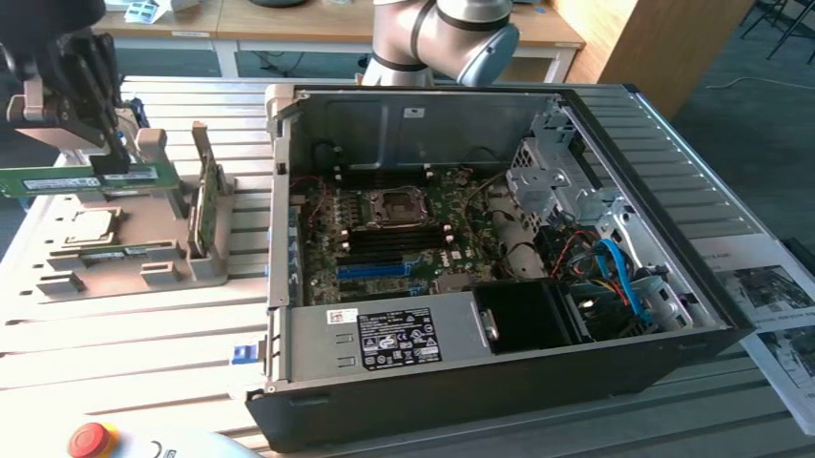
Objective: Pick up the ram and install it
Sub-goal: 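Pick up the ram and move it above insertion slot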
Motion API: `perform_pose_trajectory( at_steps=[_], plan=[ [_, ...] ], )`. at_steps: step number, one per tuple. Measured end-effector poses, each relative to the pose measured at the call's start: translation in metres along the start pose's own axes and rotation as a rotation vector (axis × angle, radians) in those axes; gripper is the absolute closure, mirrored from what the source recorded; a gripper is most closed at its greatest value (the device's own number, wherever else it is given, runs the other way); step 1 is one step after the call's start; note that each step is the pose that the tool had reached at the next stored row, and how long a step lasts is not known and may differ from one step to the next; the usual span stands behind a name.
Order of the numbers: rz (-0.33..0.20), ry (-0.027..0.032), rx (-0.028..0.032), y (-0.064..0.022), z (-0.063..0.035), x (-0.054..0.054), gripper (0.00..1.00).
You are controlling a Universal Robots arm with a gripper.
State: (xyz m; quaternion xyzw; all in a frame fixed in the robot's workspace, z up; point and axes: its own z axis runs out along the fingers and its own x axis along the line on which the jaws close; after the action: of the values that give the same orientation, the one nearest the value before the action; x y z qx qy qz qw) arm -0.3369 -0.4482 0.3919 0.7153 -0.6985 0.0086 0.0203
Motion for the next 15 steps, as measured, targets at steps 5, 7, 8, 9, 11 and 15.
perform_pose_trajectory(
  at_steps=[5,7,8,9,11,15],
  plan=[
    [0.0,-0.0001,-0.0007,-0.0123,0.0001,0.005,0.88],
    [0.0,-0.0002,-0.0007,-0.0129,0.0001,0.005,0.88],
    [0.0,-0.0002,-0.0008,-0.0129,0.0001,0.005,0.88],
    [0.0,-0.0002,-0.0008,-0.0129,0.0001,0.005,0.88],
    [0.0,-0.0001,-0.0008,-0.013,0.0,0.005,0.88],
    [0.0,0.0,-0.0008,-0.0181,-0.0001,0.005,0.88]
  ],
)
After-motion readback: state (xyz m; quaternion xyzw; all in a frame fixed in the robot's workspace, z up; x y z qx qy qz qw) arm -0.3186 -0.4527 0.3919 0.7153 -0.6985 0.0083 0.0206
